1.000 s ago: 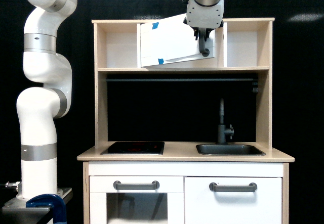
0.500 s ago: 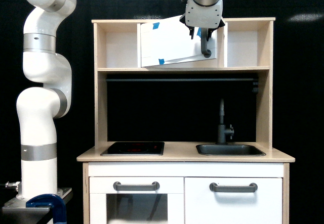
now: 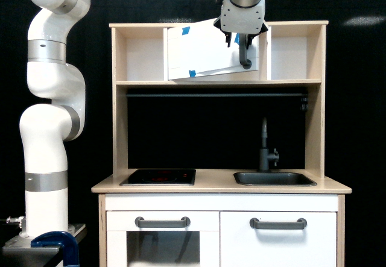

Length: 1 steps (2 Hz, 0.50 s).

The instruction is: Open the oven door

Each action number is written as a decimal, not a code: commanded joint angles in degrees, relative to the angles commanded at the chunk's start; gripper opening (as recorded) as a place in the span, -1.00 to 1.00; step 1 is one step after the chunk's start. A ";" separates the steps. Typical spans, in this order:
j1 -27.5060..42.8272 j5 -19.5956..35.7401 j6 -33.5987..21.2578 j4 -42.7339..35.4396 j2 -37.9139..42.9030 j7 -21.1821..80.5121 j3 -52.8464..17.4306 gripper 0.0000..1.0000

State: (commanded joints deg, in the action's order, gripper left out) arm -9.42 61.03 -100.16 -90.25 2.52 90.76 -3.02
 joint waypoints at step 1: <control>-3.04 -0.57 -4.63 -0.98 0.85 2.51 -2.20 1.00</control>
State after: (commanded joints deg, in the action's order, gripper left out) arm -12.46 60.46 -104.79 -91.24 3.37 93.26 -5.22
